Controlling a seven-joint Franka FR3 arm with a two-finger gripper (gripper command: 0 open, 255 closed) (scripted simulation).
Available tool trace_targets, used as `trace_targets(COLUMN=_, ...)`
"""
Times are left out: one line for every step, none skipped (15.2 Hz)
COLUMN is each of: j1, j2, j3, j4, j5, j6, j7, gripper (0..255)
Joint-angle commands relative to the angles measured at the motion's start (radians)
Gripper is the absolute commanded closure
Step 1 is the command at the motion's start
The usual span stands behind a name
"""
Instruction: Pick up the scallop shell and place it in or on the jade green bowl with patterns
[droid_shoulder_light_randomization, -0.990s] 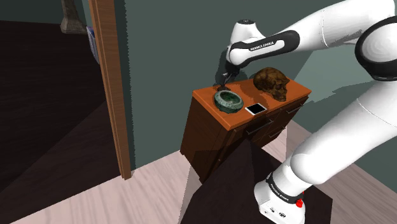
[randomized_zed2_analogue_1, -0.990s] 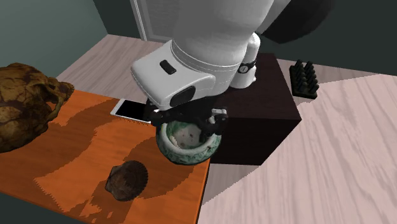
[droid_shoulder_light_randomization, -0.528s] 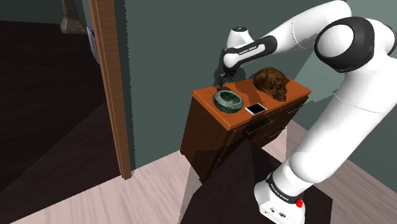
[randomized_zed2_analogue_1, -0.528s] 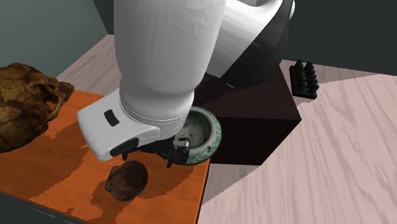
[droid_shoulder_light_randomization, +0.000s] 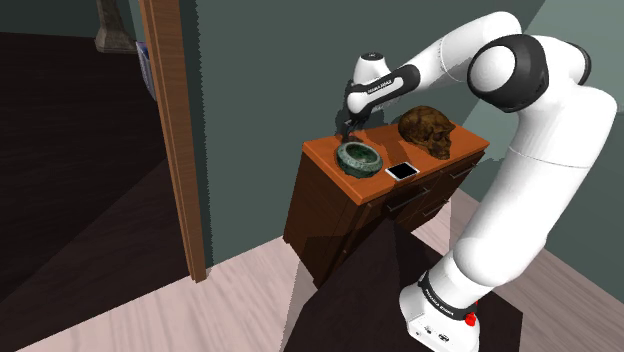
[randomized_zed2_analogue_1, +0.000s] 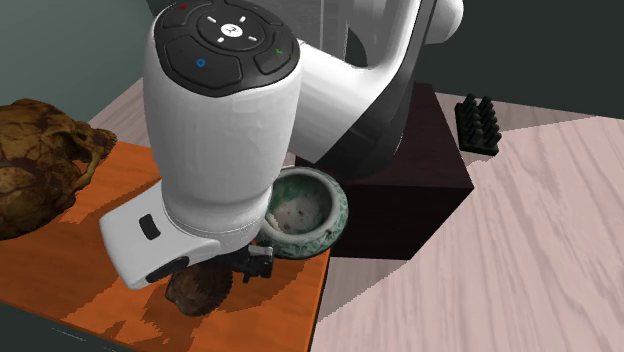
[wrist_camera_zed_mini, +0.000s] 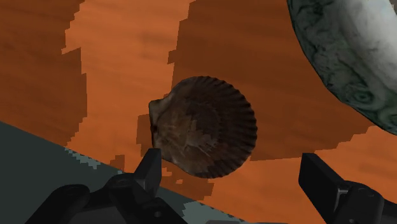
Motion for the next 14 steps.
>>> trace_targets(j1=-0.006, j2=0.028, j3=-0.001, j4=0.002, j5=0.002, j6=0.027, j7=0.000, gripper=0)
trace_targets(j1=-0.006, j2=0.028, j3=-0.001, j4=0.002, j5=0.002, j6=0.027, j7=0.000, gripper=0)
trace_targets(j1=-0.006, j2=0.028, j3=-0.001, j4=0.002, j5=0.002, j6=0.027, j7=0.000, gripper=0)
trace_targets(j1=-0.006, j2=0.028, j3=-0.001, j4=0.002, j5=0.002, j6=0.027, j7=0.000, gripper=0)
trace_targets(j1=-0.006, j2=0.028, j3=-0.001, j4=0.002, j5=0.002, j6=0.027, j7=0.000, gripper=0)
trace_targets(j1=-0.006, j2=0.028, j3=-0.001, j4=0.002, j5=0.002, j6=0.027, j7=0.000, gripper=0)
trace_targets(j1=-0.006, j2=0.028, j3=-0.001, j4=0.002, j5=0.002, j6=0.027, j7=0.000, gripper=0)
trace_targets(j1=-0.006, j2=0.028, j3=-0.001, j4=0.002, j5=0.002, j6=0.027, j7=0.000, gripper=0)
trace_targets(j1=-0.006, j2=0.028, j3=-0.001, j4=0.002, j5=0.002, j6=0.027, j7=0.000, gripper=0)
trace_targets(j1=-0.006, j2=0.028, j3=-0.001, j4=0.002, j5=0.002, j6=0.027, j7=0.000, gripper=255)
trace_targets(j1=-0.006, j2=0.028, j3=-0.001, j4=0.002, j5=0.002, j6=0.027, j7=0.000, gripper=255)
trace_targets(j1=-0.006, j2=0.028, j3=-0.001, j4=0.002, j5=0.002, j6=0.027, j7=0.000, gripper=255)
trace_targets(j1=-0.006, j2=0.028, j3=-0.001, j4=0.002, j5=0.002, j6=0.027, j7=0.000, gripper=255)
trace_targets(j1=-0.006, j2=0.028, j3=-0.001, j4=0.002, j5=0.002, j6=0.027, j7=0.000, gripper=255)
